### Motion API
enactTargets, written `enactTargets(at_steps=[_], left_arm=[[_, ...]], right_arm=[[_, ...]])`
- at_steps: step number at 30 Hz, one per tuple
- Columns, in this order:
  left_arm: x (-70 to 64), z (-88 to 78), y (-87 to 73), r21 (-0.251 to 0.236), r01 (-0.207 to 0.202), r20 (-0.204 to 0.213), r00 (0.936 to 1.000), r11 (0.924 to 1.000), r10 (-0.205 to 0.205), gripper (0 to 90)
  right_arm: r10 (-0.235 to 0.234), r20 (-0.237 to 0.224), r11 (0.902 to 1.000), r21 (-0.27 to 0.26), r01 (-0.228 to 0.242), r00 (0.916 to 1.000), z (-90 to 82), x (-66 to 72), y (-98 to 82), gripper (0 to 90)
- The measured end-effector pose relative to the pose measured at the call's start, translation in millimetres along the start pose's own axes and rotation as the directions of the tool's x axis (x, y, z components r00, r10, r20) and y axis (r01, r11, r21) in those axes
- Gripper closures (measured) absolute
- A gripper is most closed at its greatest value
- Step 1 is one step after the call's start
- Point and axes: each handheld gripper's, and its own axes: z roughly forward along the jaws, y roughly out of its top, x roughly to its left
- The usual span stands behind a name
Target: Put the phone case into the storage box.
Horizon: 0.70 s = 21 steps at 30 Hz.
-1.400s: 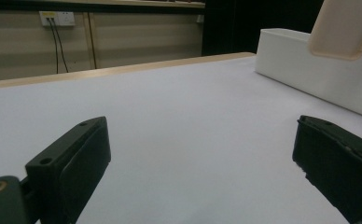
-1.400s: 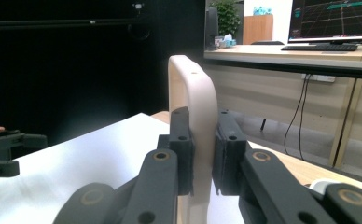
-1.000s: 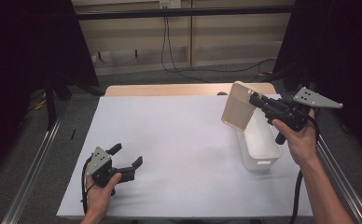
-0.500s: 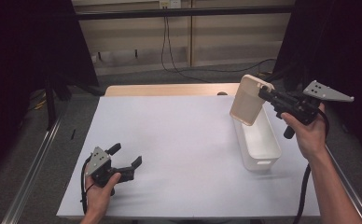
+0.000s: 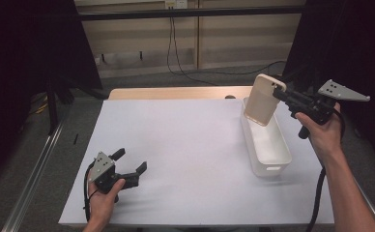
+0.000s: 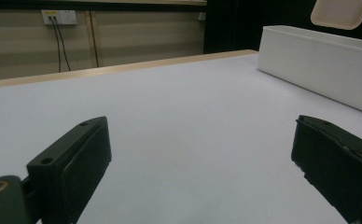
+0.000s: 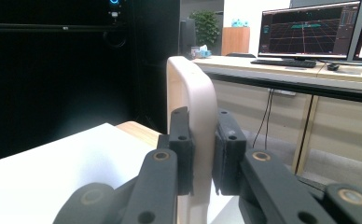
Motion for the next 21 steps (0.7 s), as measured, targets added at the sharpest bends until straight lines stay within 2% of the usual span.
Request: enactTargets(at_steps=[7,9,21], left_arm=[[0.5,0.4,0.1,0.000,-0.007,-0.002,1.0000,1.0000,0.007,4.9],[0.3,0.4,0.0,-0.001,-0.004,-0.005,1.0000,1.0000,0.004,4.9],[0.9,0.7,0.0,0.000,-0.006,-0.009,0.9999,1.0000,0.006,4.9]], right_arm=[[-0.003,0.012,1.0000,0.009,0.002,0.9999,3.0,-10.0,-2.9,80.6],[-0.016,0.017,0.9998,0.015,0.016,0.9997,4.5,-13.2,-3.4,80.6],[-0.008,0.039,0.9993,0.037,0.007,0.9992,15.6,-28.6,-10.6,80.6]])
